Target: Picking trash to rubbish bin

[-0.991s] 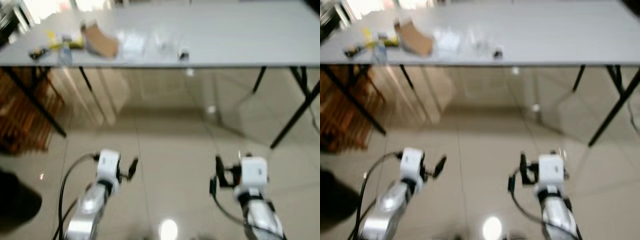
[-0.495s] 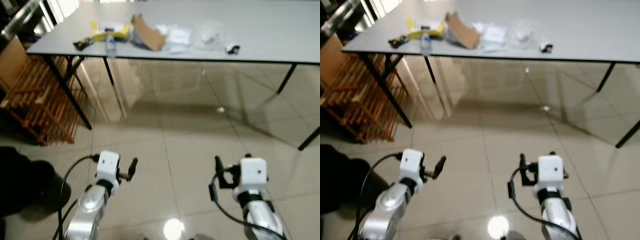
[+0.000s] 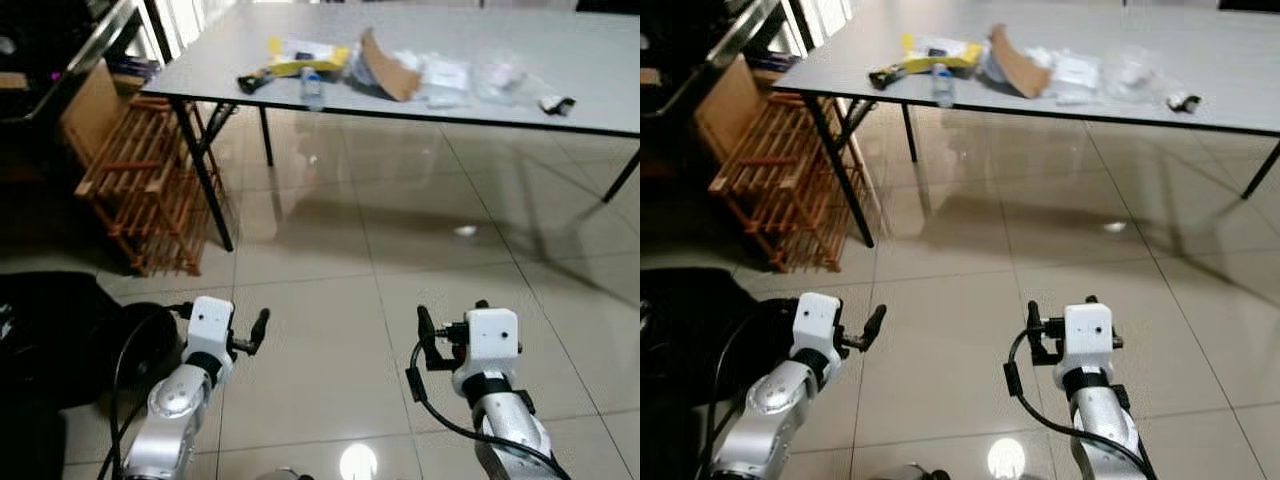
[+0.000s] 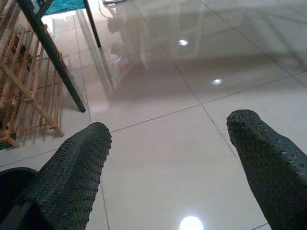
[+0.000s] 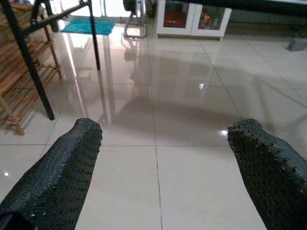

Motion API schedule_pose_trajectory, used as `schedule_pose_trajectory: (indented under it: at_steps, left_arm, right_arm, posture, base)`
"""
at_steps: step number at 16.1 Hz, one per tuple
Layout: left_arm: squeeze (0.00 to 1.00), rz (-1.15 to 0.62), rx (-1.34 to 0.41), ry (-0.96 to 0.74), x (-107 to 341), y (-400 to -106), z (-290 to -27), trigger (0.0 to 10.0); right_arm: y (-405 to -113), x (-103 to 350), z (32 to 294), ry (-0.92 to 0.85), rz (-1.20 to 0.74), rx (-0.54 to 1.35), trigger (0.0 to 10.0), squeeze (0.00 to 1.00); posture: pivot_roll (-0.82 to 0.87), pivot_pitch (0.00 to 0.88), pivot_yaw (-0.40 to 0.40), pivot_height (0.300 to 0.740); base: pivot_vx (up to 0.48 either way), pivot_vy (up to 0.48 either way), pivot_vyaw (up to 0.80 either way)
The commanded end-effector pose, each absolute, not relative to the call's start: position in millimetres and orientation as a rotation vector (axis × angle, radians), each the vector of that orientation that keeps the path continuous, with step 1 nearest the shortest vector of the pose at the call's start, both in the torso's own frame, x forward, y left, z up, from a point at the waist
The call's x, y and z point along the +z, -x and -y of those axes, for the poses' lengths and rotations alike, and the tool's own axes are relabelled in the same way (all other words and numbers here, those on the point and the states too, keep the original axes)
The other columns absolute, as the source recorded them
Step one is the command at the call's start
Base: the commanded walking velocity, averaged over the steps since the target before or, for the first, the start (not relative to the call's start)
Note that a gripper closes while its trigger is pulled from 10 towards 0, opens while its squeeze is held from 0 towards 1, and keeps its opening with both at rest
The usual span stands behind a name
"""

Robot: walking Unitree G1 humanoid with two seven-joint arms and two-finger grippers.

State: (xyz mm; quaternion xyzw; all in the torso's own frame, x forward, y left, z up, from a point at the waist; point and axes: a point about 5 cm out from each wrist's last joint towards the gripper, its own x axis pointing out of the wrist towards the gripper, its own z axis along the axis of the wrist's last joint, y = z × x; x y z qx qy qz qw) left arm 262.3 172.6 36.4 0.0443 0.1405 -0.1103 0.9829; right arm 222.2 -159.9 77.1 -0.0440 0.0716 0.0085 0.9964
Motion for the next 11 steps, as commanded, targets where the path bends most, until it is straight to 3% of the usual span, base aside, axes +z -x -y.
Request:
schedule_pose_trajectory:
  at_steps: [1, 9, 11]
  left_arm:
    - [0.00, -0.261, -0.223, -0.099, 40.8, -267.8, -171.9, 10.0]
    - [0.00, -0.160, -0.295, -0.067, 65.6, -295.0, -150.0, 10.0]
    - [0.00, -0.132, -0.275, -0.048, 69.6, -300.3, -146.5, 10.0]
  right_arm:
    - [-223.2, 74.5, 160.7, 0.102, -0.155, 0.031, 10.0, 0.00]
    - [-242.3, 82.4, 141.6, 0.158, -0.109, 0.150, 10.0, 0.00]
    - [-246.5, 82.1, 146.9, 0.121, -0.110, 0.072, 10.0, 0.00]
  posture:
    - [-0.08, 0.082, 0.078, 0.740]
    - [-0.08, 0.061, 0.077, 0.740]
    - [-0.07, 0.049, 0.058, 0.740]
  base:
    - [0.000, 0.000, 0.00]
    - [0.000, 0.000, 0.00]
    - [0.366, 0.000, 0.00]
